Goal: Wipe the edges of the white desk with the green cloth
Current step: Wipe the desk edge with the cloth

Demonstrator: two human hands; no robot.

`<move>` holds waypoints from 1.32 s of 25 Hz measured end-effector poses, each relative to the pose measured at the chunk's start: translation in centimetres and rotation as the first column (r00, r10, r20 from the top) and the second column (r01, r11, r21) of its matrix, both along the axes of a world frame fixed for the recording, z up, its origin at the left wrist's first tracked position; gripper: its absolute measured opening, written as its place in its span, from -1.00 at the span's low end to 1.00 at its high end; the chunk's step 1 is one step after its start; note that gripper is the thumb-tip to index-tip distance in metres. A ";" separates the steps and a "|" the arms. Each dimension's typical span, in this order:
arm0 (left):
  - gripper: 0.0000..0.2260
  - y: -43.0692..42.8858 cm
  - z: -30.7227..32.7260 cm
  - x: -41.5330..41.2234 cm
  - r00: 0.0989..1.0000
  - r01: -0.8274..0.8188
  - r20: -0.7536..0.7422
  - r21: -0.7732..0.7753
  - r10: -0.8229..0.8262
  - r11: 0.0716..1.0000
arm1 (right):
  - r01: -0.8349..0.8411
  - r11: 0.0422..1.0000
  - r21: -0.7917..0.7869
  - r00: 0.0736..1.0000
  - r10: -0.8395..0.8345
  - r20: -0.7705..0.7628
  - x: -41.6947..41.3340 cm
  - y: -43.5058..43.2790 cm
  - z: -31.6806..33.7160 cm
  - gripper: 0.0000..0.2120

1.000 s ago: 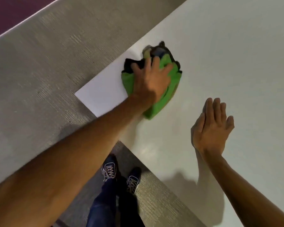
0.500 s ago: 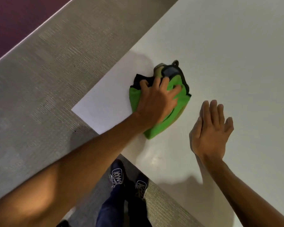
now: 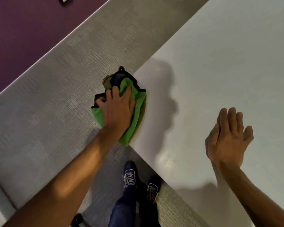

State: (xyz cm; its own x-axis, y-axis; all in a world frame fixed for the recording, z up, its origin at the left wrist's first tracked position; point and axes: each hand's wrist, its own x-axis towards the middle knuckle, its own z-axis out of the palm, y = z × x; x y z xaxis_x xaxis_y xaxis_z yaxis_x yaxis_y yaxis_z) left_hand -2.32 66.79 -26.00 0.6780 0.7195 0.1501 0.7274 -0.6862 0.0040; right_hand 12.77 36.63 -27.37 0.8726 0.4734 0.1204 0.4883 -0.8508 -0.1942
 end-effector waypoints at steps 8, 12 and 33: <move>-0.69 -3.3 0.9 -3.4 0.982 -0.177 -0.068 -0.015 0.175 0.984 | 0.014 1.000 -0.005 1.000 -0.014 -0.007 -0.1 0.2 0.3 -0.44; -0.71 -4.7 1.1 0.4 0.997 0.069 -0.022 -0.009 -0.069 0.998 | 0.027 0.999 -0.024 0.999 -0.027 -0.018 -0.2 0.2 0.4 -0.44; -0.63 -3.0 0.6 2.7 0.975 0.222 -0.010 -0.068 -0.223 0.973 | 0.041 0.997 -0.065 0.999 -0.042 -0.014 -0.3 0.5 0.4 -0.46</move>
